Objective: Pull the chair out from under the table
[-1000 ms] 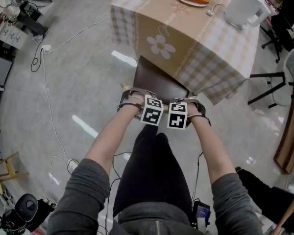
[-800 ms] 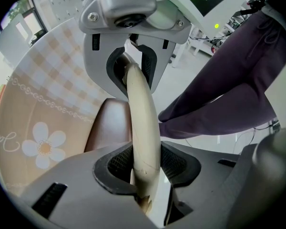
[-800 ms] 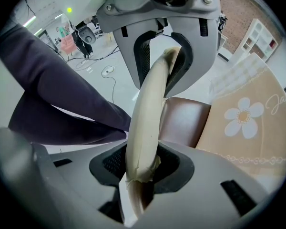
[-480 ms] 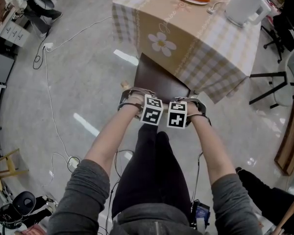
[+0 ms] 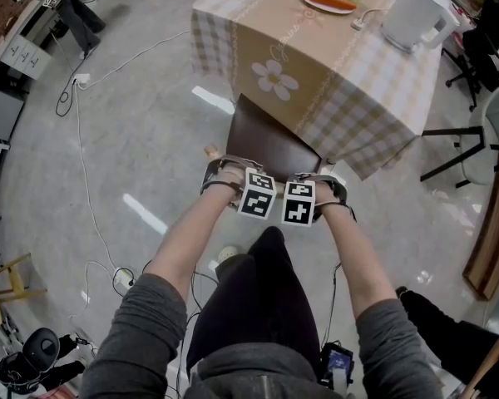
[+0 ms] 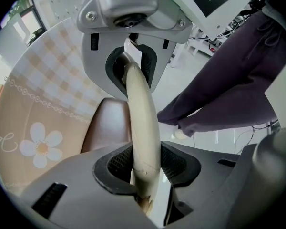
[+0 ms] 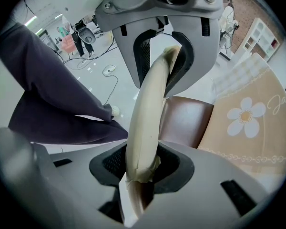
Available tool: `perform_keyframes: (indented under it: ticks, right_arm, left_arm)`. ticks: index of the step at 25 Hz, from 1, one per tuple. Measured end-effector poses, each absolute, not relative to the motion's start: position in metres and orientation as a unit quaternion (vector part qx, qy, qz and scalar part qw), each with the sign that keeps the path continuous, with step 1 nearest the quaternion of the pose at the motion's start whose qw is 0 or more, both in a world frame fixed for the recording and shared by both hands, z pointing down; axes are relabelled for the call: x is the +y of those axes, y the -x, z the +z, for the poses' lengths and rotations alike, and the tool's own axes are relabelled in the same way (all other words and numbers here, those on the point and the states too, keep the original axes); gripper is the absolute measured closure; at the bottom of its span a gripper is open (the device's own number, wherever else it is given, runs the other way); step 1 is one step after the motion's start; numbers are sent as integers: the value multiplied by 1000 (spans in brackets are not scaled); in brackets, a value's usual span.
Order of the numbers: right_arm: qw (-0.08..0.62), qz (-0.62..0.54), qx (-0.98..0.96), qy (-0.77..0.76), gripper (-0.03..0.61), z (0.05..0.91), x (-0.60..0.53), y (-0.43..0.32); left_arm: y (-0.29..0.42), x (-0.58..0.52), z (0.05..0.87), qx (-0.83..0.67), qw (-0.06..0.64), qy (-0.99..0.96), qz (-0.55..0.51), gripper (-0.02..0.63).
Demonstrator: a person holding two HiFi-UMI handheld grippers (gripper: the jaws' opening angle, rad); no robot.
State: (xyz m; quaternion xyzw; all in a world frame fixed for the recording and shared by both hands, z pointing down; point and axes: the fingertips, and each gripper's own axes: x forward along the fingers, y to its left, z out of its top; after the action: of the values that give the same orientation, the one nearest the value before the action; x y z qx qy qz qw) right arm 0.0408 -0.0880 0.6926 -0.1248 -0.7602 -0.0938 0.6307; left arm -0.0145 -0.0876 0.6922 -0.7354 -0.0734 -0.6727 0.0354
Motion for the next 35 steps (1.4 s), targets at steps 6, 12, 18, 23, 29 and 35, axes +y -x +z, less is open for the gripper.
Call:
perform_keyframes:
  ticks: [6, 12, 18, 23, 29, 35]
  right_arm:
    - [634, -92, -759, 120, 451, 692, -82, -40]
    - [635, -88, -759, 115, 451, 692, -67, -38]
    - [635, -86, -760, 113, 451, 693, -54, -39]
    - [635, -87, -759, 112, 453, 692, -50, -39]
    - [635, -87, -759, 111, 451, 693, -42, -39]
    - [636, -86, -759, 111, 451, 692, -36, -40]
  left_arm:
    - [15, -82, 692, -75, 41, 737, -671, 463]
    - [18, -68, 690, -86, 42, 736, -670, 463]
    - [18, -54, 692, -93, 39, 734, -672, 463]
    - [17, -51, 691, -90, 40, 732, -674, 463]
    - [17, -43, 692, -93, 39, 730, -676, 463]
    - [16, -36, 691, -94, 39, 729, -677, 463]
